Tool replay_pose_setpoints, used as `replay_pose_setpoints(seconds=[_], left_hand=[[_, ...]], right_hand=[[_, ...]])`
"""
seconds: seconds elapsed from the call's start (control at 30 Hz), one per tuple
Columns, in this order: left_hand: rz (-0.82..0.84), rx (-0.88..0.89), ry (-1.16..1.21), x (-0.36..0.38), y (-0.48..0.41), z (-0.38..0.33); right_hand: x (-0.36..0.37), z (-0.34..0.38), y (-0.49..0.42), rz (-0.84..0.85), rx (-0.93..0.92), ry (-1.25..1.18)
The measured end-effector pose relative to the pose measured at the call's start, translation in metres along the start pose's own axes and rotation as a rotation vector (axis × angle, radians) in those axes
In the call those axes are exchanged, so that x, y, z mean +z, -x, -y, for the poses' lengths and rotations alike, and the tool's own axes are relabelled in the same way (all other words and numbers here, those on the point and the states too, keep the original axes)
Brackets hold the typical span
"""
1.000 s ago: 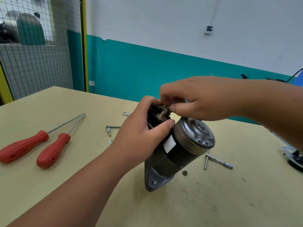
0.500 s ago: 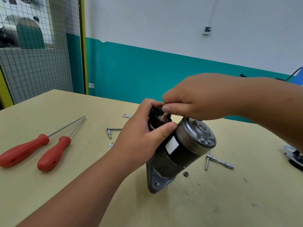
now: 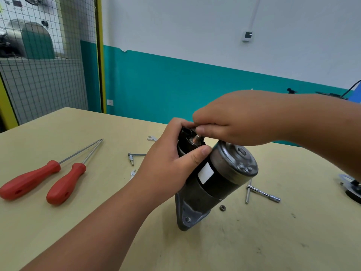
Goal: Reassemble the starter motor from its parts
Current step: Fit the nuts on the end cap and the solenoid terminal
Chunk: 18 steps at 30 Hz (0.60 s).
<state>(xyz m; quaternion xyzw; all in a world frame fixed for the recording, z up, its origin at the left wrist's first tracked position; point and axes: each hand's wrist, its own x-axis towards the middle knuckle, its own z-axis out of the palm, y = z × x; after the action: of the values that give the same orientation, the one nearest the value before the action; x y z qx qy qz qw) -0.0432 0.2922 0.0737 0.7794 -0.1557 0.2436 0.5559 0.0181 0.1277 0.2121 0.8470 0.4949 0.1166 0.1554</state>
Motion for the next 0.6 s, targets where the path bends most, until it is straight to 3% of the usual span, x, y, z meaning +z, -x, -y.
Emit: replay_pose_setpoints(seconds=[0.6], left_hand=[[-0.030,-0.029,0.010,0.000,-0.001,0.004]], right_hand=[[-0.001,0.001,-0.010,0.088,0.066,-0.079]])
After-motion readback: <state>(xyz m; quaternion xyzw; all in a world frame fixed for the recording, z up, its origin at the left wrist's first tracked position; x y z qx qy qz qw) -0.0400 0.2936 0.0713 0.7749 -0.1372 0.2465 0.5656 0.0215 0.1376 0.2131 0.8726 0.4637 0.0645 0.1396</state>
